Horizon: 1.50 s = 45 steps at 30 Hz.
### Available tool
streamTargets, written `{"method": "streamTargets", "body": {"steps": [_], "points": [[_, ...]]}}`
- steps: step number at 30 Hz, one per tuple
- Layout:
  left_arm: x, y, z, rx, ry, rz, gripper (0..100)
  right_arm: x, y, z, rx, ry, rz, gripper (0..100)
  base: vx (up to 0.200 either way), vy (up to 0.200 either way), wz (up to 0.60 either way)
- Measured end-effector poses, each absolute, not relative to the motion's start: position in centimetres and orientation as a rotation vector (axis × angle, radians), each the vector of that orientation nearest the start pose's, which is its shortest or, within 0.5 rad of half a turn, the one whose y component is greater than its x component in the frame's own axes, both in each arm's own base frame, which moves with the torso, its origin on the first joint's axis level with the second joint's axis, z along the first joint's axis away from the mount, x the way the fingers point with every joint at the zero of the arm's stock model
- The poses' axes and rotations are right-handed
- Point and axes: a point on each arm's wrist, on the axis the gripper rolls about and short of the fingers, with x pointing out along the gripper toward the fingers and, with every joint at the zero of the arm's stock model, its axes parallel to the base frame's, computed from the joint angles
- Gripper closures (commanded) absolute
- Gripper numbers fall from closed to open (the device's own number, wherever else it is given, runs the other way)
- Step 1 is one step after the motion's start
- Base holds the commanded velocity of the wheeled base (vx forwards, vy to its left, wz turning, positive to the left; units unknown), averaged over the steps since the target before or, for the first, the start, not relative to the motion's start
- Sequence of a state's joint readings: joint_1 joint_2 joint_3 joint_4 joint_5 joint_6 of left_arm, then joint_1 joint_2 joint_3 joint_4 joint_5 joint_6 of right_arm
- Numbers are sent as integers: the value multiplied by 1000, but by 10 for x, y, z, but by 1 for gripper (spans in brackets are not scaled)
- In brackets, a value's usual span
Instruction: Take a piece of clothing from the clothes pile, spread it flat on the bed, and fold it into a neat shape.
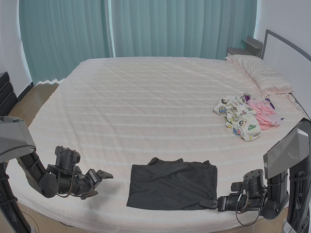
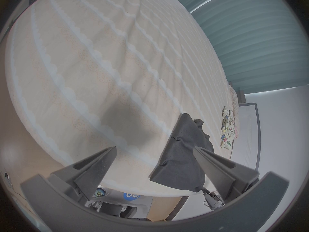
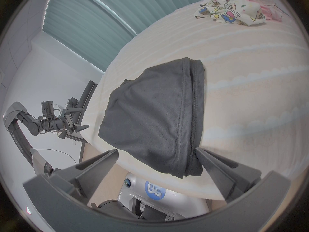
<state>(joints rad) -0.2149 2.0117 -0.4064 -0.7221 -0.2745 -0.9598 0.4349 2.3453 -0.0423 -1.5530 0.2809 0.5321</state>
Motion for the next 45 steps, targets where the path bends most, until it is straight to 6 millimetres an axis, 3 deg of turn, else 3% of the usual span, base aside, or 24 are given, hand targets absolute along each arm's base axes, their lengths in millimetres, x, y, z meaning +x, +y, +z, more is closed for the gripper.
{"method": "streamTargets", "body": {"steps": [4,5,41,42,45], "points": [[255,-62,16,-902,1040,6,0,200,101,-39,424,936,460,0,0,0,0],[255,-62,16,-902,1040,6,0,200,101,-40,423,938,460,100,0,0,0],[255,-62,15,-902,1041,7,0,195,86,-45,276,966,445,100,0,0,0],[255,-62,15,-902,1041,7,0,195,86,-45,274,966,446,0,0,0,0],[255,-62,15,-902,1041,7,0,195,86,-45,274,962,446,0,0,0,0]]}}
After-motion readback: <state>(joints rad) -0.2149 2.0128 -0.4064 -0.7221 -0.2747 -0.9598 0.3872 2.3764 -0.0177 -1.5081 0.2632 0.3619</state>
